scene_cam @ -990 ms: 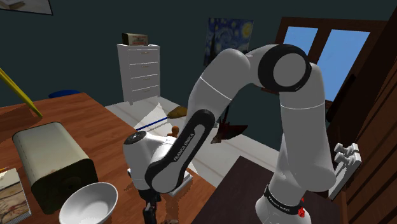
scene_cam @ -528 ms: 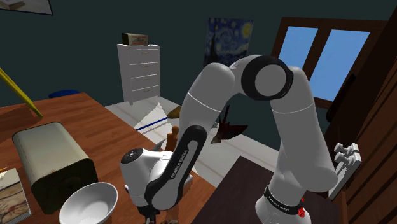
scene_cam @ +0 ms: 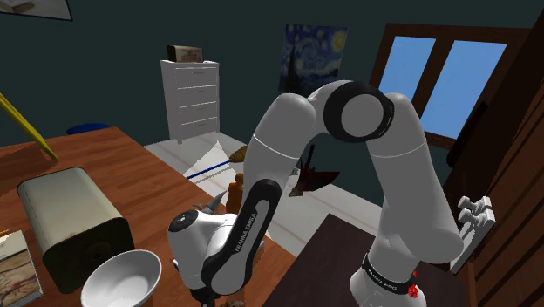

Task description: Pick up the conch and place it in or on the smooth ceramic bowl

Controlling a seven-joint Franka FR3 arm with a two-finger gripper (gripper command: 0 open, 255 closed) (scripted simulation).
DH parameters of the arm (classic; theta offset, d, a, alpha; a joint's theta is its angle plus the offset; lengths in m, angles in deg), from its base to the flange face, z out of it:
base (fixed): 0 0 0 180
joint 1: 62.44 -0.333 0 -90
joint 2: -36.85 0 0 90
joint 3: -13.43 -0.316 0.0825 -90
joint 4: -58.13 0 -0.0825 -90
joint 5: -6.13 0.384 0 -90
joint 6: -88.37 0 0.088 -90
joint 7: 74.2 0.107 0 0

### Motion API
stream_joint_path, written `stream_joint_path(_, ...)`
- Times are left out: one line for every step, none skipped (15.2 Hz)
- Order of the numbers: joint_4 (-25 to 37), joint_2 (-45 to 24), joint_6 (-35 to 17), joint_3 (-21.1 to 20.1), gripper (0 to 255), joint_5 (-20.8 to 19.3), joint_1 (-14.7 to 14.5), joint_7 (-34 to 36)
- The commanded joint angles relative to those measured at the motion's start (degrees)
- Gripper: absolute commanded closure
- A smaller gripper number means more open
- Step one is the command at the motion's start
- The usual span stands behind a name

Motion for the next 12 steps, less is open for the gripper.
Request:
stream_joint_path(0.0, 0.0, 0.0, 0.0, 0, 0.0, 0.0, 0.0)
stream_joint_path(0.0, 0.0, 0.0, 0.0, 0, 0.0, 0.0, 0.0)
stream_joint_path(0.0, 0.0, 0.0, 0.0, 255, 0.0, 0.0, 0.0)
stream_joint_path(0.0, 0.0, 0.0, 0.0, 255, 0.0, 0.0, 0.0)
stream_joint_path(0.0, 0.0, 0.0, 0.0, 255, 0.0, 0.0, 0.0)
stream_joint_path(0.0, 0.0, 0.0, 0.0, 255, 0.0, 0.0, 0.0)
stream_joint_path(0.0, 0.0, 0.0, 0.0, 255, 0.0, 0.0, 0.0)
stream_joint_path(0.0, 0.0, 0.0, 0.0, 255, 0.0, 0.0, 0.0)
stream_joint_path(0.0, 0.0, 0.0, 0.0, 255, 0.0, 0.0, 0.0)
stream_joint_path(0.0, 0.0, 0.0, 0.0, 255, 0.0, 0.0, 0.0)
stream_joint_path(0.0, 0.0, 0.0, 0.0, 255, 0.0, 0.0, 0.0)
stream_joint_path(0.0, 0.0, 0.0, 0.0, 255, 0.0, 0.0, 0.0)
